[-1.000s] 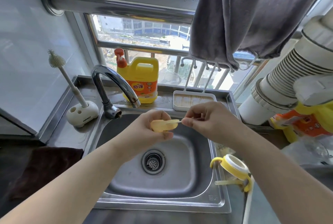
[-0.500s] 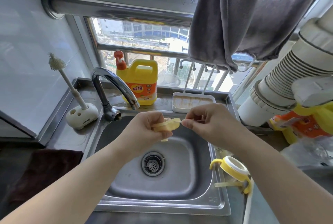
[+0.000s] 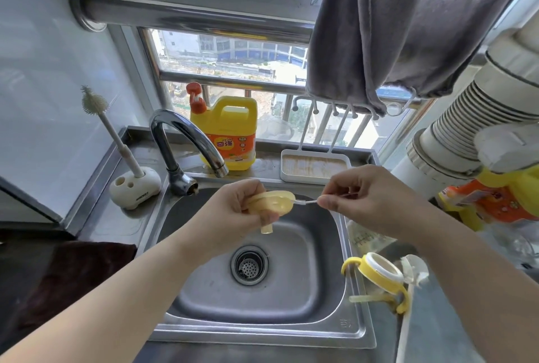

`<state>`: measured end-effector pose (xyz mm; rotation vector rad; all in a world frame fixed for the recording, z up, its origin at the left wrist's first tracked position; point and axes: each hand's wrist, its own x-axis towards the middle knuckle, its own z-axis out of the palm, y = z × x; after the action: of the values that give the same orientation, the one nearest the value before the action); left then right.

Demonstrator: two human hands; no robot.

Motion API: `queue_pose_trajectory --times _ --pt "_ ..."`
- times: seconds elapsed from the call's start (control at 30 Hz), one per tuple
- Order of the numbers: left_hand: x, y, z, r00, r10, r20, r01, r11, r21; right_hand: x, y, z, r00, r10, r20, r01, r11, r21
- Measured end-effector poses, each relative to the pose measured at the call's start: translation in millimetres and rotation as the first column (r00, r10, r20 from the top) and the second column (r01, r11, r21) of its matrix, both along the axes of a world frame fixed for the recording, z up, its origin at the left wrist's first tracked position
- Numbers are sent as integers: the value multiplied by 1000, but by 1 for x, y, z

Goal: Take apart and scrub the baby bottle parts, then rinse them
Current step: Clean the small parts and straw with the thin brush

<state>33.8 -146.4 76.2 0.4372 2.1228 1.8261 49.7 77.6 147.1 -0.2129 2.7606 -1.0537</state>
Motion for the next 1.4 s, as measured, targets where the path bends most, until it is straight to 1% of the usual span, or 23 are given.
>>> queue_pose_trajectory --times 0.07,0.17,0.3,0.43,0.53,0.6,0.67,0.77,0.8,0.93,1.03,1.1,1.17,1.23,1.3,1.4 --pt "1 5 1 1000 -18 -5 18 1000 10 1 -8 -1 1000 18 -10 -18 1000 5" --pt "3 7 3 999 -28 -24 28 1000 4 0 -13 -4 999 0 -39 1 999 32" --pt "4 4 4 999 22 -50 -23 1000 -10 1 -8 -5 999 -32 -39 34 998 52" --pt "5 5 4 996 25 -87 -28 999 -33 0 -9 -5 999 -41 -28 43 997 64" --pt "4 9 5 987 63 -151 -77 993 -87 -3 -18 -7 998 -45 -49 49 996 73" --pt "4 12 5 984 55 -167 -74 992 -107 -2 -26 -10 998 -28 -54 32 996 78" --pt "5 13 2 988 23 -150 -37 995 -93 -1 -27 -10 999 -10 -40 14 996 93" --pt "4 11 -3 992 51 -118 -65 991 -115 -2 -17 -2 999 16 32 -19 997 71" --pt "3 11 -4 992 50 -114 -63 991 -121 -3 -16 -3 999 21 35 -23 997 73" --pt "1 11 -1 997 25 -76 -33 994 -105 -2 -23 -11 1000 8 -27 -4 991 133" --pt "-2 1 -4 998 32 -48 -37 993 -115 -3 -13 -7 998 23 61 -31 991 130" --pt "-2 -1 -6 1000 10 8 -9 999 -36 -5 -6 -7 997 11 81 -22 992 127" --pt "0 1 -6 996 -18 88 13 999 52 -5 -7 -10 998 4 67 -11 995 101" --pt "1 1 -6 983 -53 173 36 994 102 -5 -10 -12 999 6 48 -10 996 86" --pt "0 0 -4 975 -91 203 75 994 86 -5 -12 -15 999 18 46 -23 995 95" --pt "0 5 -3 983 -23 181 31 999 -39 -4 -19 -18 998 45 37 -49 991 123"
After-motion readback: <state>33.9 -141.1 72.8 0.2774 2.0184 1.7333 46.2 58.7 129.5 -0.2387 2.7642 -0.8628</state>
